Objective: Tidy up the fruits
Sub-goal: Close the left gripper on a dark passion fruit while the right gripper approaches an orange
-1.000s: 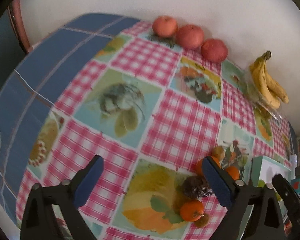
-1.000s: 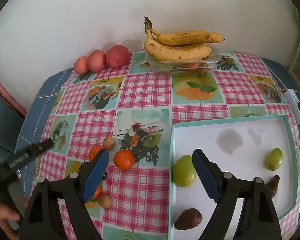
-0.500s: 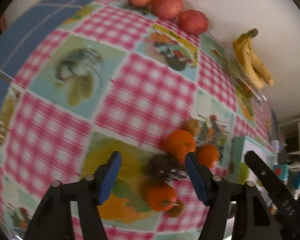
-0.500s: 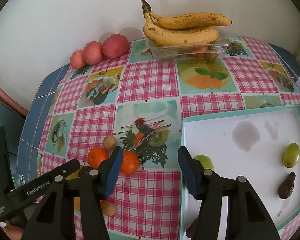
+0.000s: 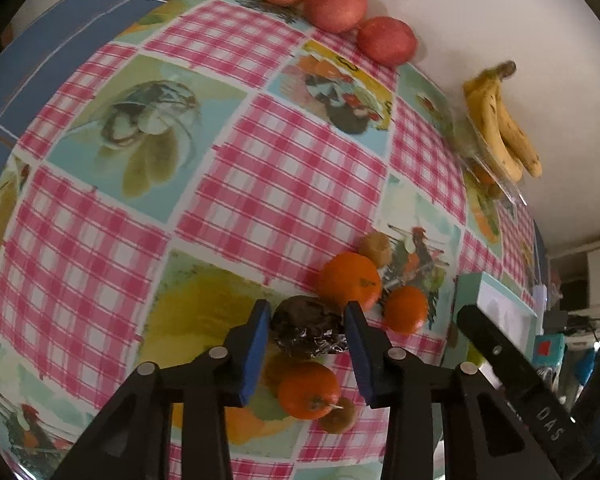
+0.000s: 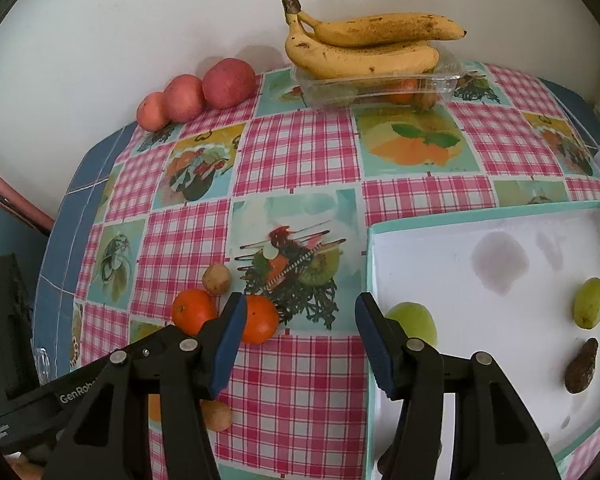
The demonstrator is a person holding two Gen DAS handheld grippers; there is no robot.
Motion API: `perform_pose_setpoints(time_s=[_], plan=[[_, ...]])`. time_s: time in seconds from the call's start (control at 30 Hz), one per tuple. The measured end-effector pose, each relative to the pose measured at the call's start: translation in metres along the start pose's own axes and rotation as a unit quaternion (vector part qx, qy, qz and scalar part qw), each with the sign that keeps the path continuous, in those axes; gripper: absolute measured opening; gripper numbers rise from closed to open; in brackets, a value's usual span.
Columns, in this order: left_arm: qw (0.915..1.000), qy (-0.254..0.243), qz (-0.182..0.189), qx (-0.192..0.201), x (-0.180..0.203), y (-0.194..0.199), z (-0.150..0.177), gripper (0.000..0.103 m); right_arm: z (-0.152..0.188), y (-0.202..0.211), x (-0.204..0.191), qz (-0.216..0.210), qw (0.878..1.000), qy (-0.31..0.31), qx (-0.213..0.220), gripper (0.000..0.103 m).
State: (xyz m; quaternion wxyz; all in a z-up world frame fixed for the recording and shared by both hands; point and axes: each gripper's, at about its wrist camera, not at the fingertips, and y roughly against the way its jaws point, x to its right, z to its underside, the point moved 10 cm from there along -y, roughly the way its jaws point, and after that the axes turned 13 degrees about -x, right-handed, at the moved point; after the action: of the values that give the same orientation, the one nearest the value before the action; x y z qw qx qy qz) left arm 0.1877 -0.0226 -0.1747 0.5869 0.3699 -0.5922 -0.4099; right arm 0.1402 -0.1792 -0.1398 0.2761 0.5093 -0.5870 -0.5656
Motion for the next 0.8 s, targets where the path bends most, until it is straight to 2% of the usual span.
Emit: perform_pose_setpoints(time_s=[0.33,0.47,0.8], plan=[[0.9981,0.049,0.007,0.037,-0.033,0.026,-0.012,0.040,0.009,-0.025,-0.021,0.001,0.999,0.021,-0.027,0.056],[0.9976,0.053,0.006,0.043,-0.036,0.031,-0.014,0.040,0.012,-0.036,-0.025,-0.002,0.999,0.017,-0.039,0.055],[0.9979,0.048,0.007,0.043,-0.033,0.030,-0.014,0.040,0.016,-0.052,-0.034,0.001,0.999,0.024,-0.046,0.044]])
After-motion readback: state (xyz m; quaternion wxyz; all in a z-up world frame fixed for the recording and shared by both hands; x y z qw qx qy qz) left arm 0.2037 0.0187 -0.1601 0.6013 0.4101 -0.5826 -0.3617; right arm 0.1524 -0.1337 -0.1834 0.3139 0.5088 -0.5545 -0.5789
